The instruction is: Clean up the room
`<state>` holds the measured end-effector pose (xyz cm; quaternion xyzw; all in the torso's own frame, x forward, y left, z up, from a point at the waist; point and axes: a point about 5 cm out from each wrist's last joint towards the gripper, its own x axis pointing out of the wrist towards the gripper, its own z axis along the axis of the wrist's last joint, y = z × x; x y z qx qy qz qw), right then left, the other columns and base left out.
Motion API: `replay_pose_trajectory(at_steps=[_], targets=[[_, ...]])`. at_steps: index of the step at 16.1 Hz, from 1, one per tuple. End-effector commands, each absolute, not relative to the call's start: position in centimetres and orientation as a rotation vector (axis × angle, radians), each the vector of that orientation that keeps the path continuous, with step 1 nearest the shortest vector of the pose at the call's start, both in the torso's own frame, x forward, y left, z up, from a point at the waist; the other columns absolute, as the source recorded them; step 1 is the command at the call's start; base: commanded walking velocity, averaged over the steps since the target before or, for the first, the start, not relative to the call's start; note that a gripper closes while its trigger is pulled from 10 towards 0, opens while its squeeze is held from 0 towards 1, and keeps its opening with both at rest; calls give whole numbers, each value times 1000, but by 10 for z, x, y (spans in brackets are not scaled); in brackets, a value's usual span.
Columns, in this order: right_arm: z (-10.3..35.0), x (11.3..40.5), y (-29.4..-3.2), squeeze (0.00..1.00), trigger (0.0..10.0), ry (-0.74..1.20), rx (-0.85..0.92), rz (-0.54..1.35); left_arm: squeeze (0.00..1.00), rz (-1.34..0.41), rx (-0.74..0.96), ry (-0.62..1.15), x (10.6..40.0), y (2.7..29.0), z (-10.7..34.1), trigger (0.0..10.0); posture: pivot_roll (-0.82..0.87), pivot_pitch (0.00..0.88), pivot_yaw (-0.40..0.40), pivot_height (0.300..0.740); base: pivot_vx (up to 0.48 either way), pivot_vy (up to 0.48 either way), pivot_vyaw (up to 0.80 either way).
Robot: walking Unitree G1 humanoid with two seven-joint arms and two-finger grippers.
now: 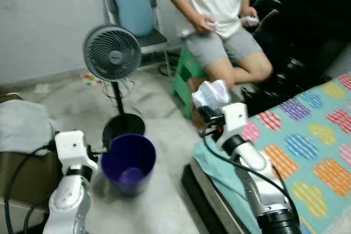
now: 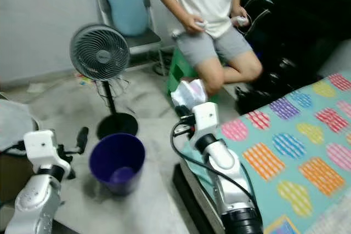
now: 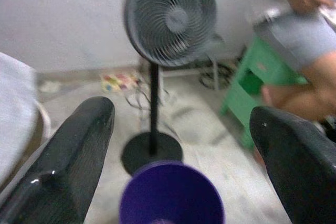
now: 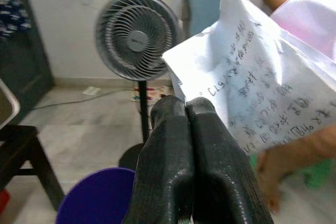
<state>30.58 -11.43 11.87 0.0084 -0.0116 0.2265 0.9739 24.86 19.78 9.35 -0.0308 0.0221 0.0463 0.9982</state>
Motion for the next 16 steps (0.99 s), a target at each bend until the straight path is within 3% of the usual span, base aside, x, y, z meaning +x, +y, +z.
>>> replay_pose_trajectory(at_steps=[1,11,16], targets=[[118,307,-122,0,10000,-22,8,437,0,64,-75,54,247,192,91,10000,-39,10,-64,740,0,0,800],[117,306,-122,0,10000,-18,4,450,0,37,-79,47,246,188,91,10000,-41,3,-66,740,0,0,779],[116,306,-123,0,10000,-11,5,453,0,7,-90,28,245,184,93,10000,-42,2,-68,740,175,0,0]])
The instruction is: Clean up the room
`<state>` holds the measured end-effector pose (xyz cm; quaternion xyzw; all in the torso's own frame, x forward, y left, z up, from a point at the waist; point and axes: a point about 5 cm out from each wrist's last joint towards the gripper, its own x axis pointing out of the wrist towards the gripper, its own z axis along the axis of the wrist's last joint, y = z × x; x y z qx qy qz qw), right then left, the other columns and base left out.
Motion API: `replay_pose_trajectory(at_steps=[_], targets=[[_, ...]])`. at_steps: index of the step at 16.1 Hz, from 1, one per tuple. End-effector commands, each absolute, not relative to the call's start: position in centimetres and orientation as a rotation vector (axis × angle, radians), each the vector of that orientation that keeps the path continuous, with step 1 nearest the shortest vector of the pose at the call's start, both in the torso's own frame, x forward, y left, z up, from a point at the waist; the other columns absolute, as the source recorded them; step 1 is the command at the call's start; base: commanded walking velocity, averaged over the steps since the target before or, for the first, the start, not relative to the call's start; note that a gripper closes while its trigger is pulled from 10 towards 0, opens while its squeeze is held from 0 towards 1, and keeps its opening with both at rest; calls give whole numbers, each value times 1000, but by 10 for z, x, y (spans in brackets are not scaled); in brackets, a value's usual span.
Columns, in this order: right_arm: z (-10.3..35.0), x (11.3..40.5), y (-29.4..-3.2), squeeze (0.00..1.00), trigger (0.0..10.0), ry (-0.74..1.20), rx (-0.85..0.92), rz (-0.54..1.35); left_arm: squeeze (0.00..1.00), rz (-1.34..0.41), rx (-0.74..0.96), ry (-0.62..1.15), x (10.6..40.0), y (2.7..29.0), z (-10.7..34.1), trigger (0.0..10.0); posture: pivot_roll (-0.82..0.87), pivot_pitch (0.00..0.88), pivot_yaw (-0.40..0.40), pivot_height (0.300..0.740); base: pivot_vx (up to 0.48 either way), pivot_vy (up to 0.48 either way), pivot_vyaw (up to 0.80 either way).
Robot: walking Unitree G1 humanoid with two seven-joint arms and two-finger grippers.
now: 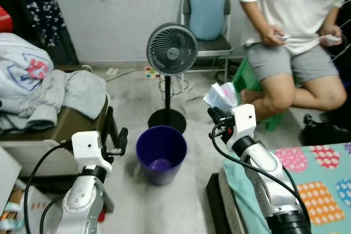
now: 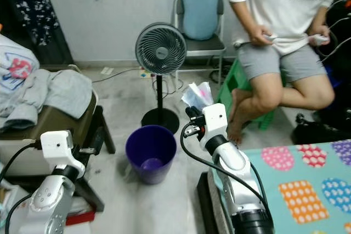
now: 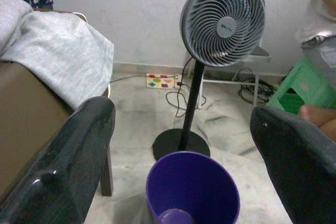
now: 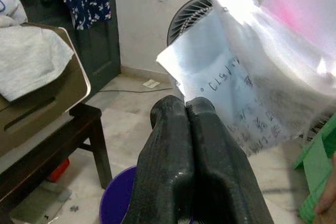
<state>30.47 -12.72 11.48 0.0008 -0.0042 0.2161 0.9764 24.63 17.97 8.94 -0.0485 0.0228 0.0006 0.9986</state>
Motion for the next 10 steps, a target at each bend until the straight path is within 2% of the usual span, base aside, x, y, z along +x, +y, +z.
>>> replay_pose_trajectory(at_steps=[1,10], targets=[[116,306,-122,0,10000,-10,5,454,0,6,-91,27,245,184,93,10000,-42,2,-68,740,251,0,0],[117,307,-122,0,10000,-11,12,449,0,10,-91,27,246,186,94,10000,-43,14,-66,740,253,0,0]])
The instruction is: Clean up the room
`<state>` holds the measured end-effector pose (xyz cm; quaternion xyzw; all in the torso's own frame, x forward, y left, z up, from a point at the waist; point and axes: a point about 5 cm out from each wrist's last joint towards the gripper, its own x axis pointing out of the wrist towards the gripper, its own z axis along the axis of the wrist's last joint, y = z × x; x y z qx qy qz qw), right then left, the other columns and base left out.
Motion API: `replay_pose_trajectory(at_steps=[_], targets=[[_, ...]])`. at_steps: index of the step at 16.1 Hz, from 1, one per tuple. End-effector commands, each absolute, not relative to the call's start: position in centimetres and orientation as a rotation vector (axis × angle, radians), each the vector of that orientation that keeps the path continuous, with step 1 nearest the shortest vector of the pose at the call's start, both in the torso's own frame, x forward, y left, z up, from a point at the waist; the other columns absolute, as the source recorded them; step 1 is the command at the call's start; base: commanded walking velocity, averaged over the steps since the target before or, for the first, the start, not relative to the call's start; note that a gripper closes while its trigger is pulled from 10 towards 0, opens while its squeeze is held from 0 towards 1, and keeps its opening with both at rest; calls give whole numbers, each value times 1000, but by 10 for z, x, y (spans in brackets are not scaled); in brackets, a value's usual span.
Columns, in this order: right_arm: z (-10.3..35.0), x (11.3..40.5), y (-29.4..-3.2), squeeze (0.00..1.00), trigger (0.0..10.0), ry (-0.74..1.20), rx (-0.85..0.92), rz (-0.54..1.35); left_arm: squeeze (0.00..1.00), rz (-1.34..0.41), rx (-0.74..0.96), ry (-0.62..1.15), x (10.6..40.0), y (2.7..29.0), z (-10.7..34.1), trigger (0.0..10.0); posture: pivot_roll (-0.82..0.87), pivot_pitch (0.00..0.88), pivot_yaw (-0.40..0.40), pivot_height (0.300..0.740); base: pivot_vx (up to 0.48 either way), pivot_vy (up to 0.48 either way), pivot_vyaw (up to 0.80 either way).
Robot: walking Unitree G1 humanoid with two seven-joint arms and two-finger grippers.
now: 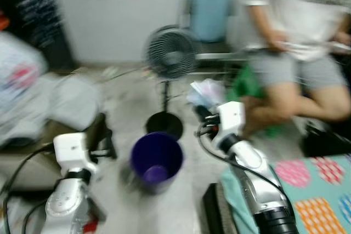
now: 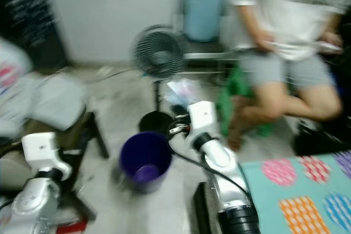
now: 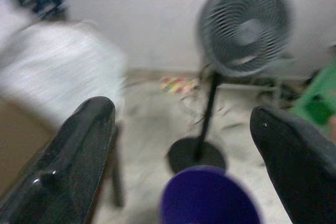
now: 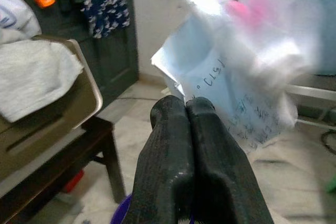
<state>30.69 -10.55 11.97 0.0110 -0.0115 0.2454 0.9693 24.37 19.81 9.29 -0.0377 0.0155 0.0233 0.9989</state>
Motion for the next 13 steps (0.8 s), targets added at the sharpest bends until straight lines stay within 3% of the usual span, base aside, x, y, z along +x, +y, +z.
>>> replay_pose_trajectory(at_steps=[1,8,13], targets=[[117,307,-122,0,10000,-12,12,449,0,11,-91,28,246,186,94,10000,-43,14,-66,740,0,0,0],[117,307,-122,0,10000,-11,18,451,0,35,-85,43,247,188,92,10000,-41,16,-64,740,0,0,301],[117,308,-121,0,10000,-15,11,453,0,29,-85,43,248,188,92,10000,-45,18,-64,740,0,0,761]])
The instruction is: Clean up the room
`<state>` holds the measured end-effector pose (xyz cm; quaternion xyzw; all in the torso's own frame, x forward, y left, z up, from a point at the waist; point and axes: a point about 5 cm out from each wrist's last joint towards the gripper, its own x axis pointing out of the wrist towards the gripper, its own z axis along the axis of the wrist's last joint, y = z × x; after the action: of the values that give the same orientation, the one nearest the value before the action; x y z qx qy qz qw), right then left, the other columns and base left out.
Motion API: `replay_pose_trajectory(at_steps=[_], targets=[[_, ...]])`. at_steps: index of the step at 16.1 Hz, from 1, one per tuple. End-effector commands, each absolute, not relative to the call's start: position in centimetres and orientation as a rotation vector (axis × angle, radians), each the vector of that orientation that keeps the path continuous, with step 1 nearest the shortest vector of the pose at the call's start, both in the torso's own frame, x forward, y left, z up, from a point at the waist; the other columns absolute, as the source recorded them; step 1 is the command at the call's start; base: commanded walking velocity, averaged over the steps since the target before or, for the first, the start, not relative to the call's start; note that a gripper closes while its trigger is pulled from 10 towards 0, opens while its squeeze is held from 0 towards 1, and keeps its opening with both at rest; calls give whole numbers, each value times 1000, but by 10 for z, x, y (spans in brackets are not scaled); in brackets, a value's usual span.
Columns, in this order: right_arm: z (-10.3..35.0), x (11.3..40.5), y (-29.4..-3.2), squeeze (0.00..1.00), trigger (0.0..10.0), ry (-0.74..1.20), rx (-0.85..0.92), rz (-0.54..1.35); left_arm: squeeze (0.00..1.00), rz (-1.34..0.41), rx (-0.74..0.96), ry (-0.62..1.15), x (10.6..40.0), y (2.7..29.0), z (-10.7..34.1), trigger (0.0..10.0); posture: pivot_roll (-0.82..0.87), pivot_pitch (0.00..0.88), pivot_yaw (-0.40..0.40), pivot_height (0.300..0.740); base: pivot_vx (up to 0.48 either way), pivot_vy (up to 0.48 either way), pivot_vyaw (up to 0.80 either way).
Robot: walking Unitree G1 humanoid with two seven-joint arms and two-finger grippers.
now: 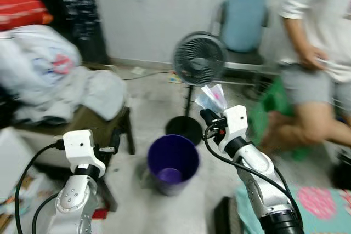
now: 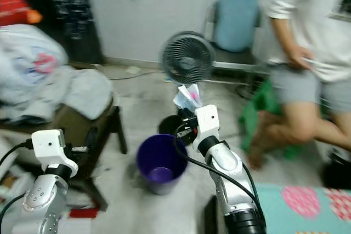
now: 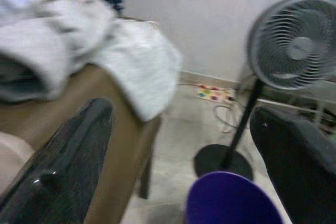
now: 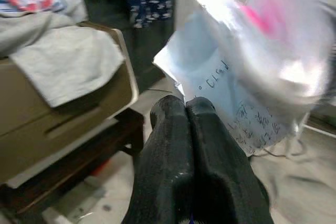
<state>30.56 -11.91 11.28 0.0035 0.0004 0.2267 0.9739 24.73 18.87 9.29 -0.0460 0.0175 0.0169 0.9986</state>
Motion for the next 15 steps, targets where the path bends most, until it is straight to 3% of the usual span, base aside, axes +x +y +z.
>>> replay_pose_trajectory(at_steps=[1,5,13,15], targets=[[117,308,-121,0,10000,-15,11,453,0,16,-90,40,248,187,93,10000,-45,18,-64,740,0,0,0],[117,308,-122,0,10000,-15,13,443,0,-2,-105,29,247,186,94,10000,-47,22,-63,740,0,0,0],[117,308,-121,0,10000,-18,9,445,0,-15,-103,27,247,186,94,10000,-46,21,-57,740,318,0,0],[118,308,-121,0,10000,-19,9,448,0,-16,-102,27,247,185,95,10000,-46,21,-57,740,354,0,503]])
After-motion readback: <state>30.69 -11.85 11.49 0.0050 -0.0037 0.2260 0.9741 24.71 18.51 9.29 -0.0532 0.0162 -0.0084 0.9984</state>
